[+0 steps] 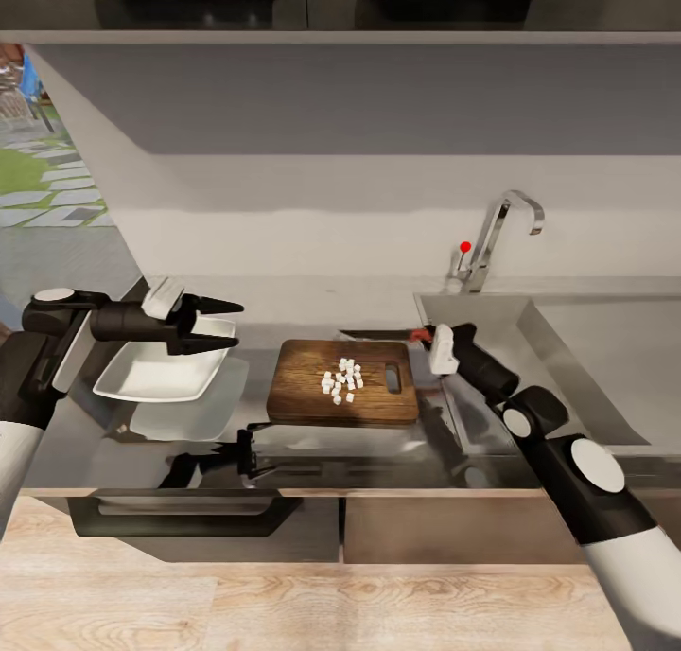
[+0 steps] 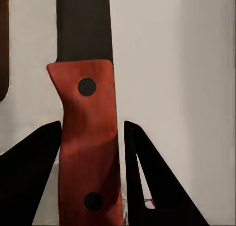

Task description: In the kitchen, take the Vidalia onion out of the sink, dice it on the chopping board with the paring knife, put the diced onion into the bowl on the countertop, then place both the paring knife and the chopping board into the sink.

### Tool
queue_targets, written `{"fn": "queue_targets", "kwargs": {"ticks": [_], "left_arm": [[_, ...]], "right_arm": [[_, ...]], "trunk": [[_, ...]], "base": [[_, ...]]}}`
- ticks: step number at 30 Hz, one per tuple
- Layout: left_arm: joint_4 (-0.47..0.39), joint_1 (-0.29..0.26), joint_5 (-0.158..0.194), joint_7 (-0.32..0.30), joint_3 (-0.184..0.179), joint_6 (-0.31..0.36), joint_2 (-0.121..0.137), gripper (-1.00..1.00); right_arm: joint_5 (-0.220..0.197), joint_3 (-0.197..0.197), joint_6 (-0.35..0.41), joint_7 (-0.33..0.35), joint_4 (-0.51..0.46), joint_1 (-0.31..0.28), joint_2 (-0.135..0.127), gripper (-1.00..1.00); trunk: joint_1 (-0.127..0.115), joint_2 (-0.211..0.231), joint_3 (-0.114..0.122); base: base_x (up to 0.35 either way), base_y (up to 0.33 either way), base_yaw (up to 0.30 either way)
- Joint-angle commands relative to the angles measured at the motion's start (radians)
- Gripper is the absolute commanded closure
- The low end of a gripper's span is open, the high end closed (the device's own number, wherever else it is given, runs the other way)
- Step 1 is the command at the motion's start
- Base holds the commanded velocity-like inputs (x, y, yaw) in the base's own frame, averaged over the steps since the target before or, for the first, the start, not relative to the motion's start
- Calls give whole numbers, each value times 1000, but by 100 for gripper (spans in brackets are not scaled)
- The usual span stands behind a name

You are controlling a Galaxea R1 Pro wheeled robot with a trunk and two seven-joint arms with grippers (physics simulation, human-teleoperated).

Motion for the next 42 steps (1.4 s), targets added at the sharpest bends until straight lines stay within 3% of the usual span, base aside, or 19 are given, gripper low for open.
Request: {"fn": "queue_targets", "kwargs": {"ticks": [1,2,4,5,8,11,14,15,16,18,20,22,24,28,37,42], "left_arm": [[0,-1,5,-1,-3,10,-2,-100],[0,-1,5,-1,-4,10,-10,-100],[1,-1,5,-1,-4,10,-15,-100],[1,-1,5,-1,-4,10,-16,-100],[20,-1,5,-2,-5,10,-24,-100],[54,-1,5,-2,-5,9,-38,-100],[126,-1,5,-3,-5,7,-52,-100],[140,-1,5,-3,-5,6,-54,-100],[170,-1,5,-4,-5,6,-58,-100],[197,-1,5,-4,-5,5,-62,-100],[232,-1,5,-3,-4,5,-72,-100],[244,-1,5,-3,-4,4,-79,-100],[250,-1,5,-3,-4,4,-84,-100],[254,-1,5,-4,-3,-20,-89,-100],[260,-1,5,-1,-3,-90,-91,-100],[258,-1,6,29,-1,-91,-92,-100]], "right_arm": [[-2,-21,-2,1,-1,-1,0,100],[-48,-56,-2,0,-1,-1,1,100],[-141,-81,1,0,-1,-1,1,100],[-169,-87,3,0,-1,-1,1,100],[-333,-131,27,0,-1,-1,1,100],[-411,-163,39,-2,-1,-1,1,100],[-549,-232,44,-4,-1,-1,2,100],[-580,-243,45,-4,-1,-1,3,100],[-648,-259,45,-5,-1,-1,3,100],[-719,-270,46,-5,-1,-1,3,100],[-857,-296,47,-7,-1,-1,3,100],[-940,-319,47,-11,-1,0,3,100],[-996,-335,48,-16,0,1,4,100],[-1041,-349,60,-22,0,6,5,100],[-1063,-356,78,-24,10,56,7,100],[-1071,-363,190,-25,11,67,7,100]], "trunk": [[0,-1,-1],[0,-1,-1],[0,-1,-1],[0,-1,-1],[0,-1,-1],[0,-1,-1],[0,-1,-1],[0,-1,-1],[0,-1,-1],[0,-1,-1],[0,-1,-1],[0,-1,-1],[0,-1,-1],[0,-1,-1],[0,-1,-1],[0,-1,-1]], "base": [[0,0,0],[0,0,0],[0,0,0],[0,0,0],[0,0,0],[0,0,0],[0,0,0],[0,0,0],[0,0,0],[0,0,0],[0,0,0],[0,0,0],[0,0,0],[0,0,0],[0,0,0],[0,0,0]]}}
